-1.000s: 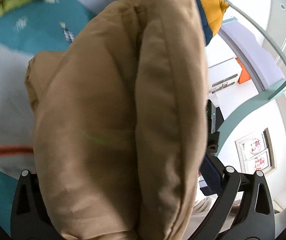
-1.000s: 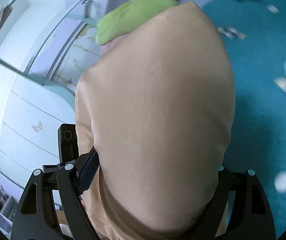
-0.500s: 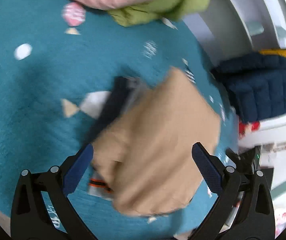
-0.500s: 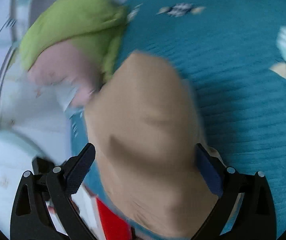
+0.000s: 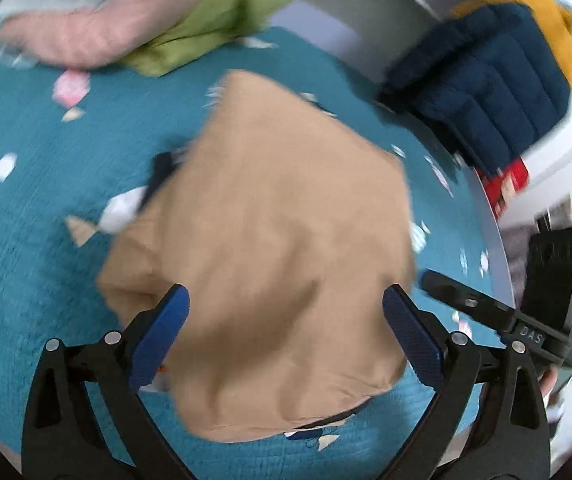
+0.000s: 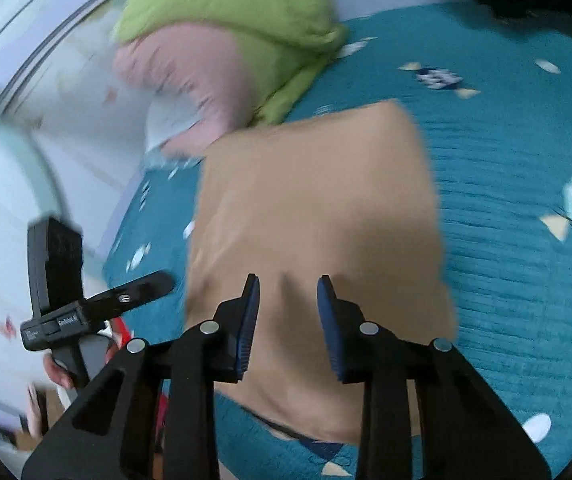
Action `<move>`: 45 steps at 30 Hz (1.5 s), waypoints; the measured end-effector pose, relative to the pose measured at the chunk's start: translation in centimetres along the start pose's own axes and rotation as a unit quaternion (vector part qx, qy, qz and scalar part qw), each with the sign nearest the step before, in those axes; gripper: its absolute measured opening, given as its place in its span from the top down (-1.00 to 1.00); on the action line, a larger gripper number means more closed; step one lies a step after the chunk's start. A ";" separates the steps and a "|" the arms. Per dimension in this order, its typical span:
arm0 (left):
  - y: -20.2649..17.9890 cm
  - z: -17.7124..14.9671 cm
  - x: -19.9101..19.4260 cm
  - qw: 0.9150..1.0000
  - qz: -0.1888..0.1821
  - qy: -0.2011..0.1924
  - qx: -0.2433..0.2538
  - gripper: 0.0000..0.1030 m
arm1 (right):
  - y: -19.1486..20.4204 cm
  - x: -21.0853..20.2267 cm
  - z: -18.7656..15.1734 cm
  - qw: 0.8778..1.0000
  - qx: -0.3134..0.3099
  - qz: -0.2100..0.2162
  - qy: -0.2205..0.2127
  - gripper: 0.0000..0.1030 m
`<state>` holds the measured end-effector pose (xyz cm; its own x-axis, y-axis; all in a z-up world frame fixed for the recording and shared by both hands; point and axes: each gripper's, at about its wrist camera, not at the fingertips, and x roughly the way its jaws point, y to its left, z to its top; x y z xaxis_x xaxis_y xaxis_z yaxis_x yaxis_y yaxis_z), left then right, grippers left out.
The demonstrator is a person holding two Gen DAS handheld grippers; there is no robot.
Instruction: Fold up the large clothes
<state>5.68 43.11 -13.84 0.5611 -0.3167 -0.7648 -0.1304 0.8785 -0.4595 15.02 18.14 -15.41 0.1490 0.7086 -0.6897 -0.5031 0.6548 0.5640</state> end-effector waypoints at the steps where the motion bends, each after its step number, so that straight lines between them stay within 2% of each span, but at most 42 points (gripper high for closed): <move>1: -0.7 -0.6 0.6 1.000 0.016 -0.002 0.016 -0.43 | 0.1 1.5 0.8 1.000 0.000 -0.013 0.014 0.44; 2: -0.8 -1.2 1.8 0.999 0.042 0.004 0.023 -0.24 | -0.1 3.6 0.7 0.999 0.005 -0.037 0.033 0.44; 3: -0.3 -1.5 3.2 0.998 0.062 0.014 0.021 -0.22 | -0.4 5.1 0.6 0.998 0.011 -0.046 0.040 0.43; 4: 0.6 -2.1 5.3 0.995 0.090 0.028 0.010 -0.12 | -0.6 6.9 1.0 0.998 0.015 -0.049 0.046 0.43; 5: 1.4 -2.6 6.8 0.993 0.116 0.036 0.001 -0.12 | -1.0 8.5 1.2 0.997 0.022 -0.046 0.055 0.43; 7: 2.4 -3.3 8.2 0.990 0.139 0.033 -0.014 -0.11 | -0.9 10.1 1.5 0.997 0.040 -0.034 0.063 0.43; 9: 2.6 -3.4 8.2 0.991 0.136 0.018 -0.009 -0.14 | 0.0 10.6 2.1 0.996 0.027 -0.058 0.062 0.40; 10: 2.7 -3.3 8.1 0.991 0.135 0.016 -0.009 -0.15 | 0.8 10.6 2.2 0.995 0.013 -0.067 0.066 0.31; 13: 2.4 -2.4 7.4 0.992 0.126 0.020 -0.016 -0.17 | 2.7 9.2 2.5 0.995 -0.001 -0.070 0.066 0.21; 16: 1.4 -0.6 5.9 0.993 0.114 0.012 -0.007 -0.09 | 3.9 6.4 3.9 0.998 -0.010 -0.050 0.030 0.20; 17: 1.2 0.0 5.4 0.994 0.106 0.004 -0.007 0.01 | 4.2 5.3 4.7 0.998 -0.011 -0.054 0.013 0.18; 19: 0.8 1.6 4.5 0.996 0.085 -0.012 -0.009 0.13 | 4.5 4.2 6.2 0.997 -0.015 -0.074 -0.008 0.17; 22: 0.3 4.0 4.5 0.995 0.098 -0.025 0.001 0.14 | 3.9 3.1 7.7 0.991 -0.025 -0.127 -0.023 0.17; 24: 0.3 5.2 5.3 0.994 0.104 -0.022 0.003 0.15 | 2.4 5.1 8.9 0.991 -0.018 -0.133 -0.011 0.17; 26: 2.0 6.3 8.1 0.994 0.106 0.000 -0.011 0.16 | 0.0 7.7 9.0 0.990 0.003 -0.144 0.012 0.24; 29: 3.7 6.6 10.6 0.996 0.085 0.007 -0.027 0.16 | -1.0 10.8 9.7 0.984 -0.014 -0.179 0.020 0.24; 32: 3.4 7.0 9.7 0.996 0.084 0.006 -0.037 0.14 | 0.5 10.5 10.6 0.982 -0.023 -0.184 0.029 0.20; 34: 2.8 7.9 8.4 0.995 0.088 0.000 -0.035 0.14 | 1.1 9.2 10.9 0.986 -0.016 -0.164 0.028 0.16; 36: 1.9 8.9 6.7 0.996 0.086 -0.030 -0.024 0.14 | 1.3 7.9 11.8 0.992 -0.001 -0.127 0.013 0.16; 39: 0.9 11.2 5.4 0.996 0.061 -0.057 -0.022 0.14 | 1.6 7.0 12.7 0.992 0.004 -0.123 -0.005 0.16; 41: 0.8 12.3 6.0 0.996 0.057 -0.059 -0.021 0.13 | 1.4 7.6 13.0 0.989 0.001 -0.146 -0.008 0.16; 45: 2.7 13.2 10.1 0.997 0.058 -0.029 -0.043 0.13 | -1.0 11.2 12.7 0.987 0.022 -0.161 0.013 0.16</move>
<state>21.80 46.98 -16.81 0.5839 -0.1911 -0.7890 -0.2654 0.8735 -0.4080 27.98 28.73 -17.96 0.2732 0.4561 -0.8470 -0.3951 0.8560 0.3335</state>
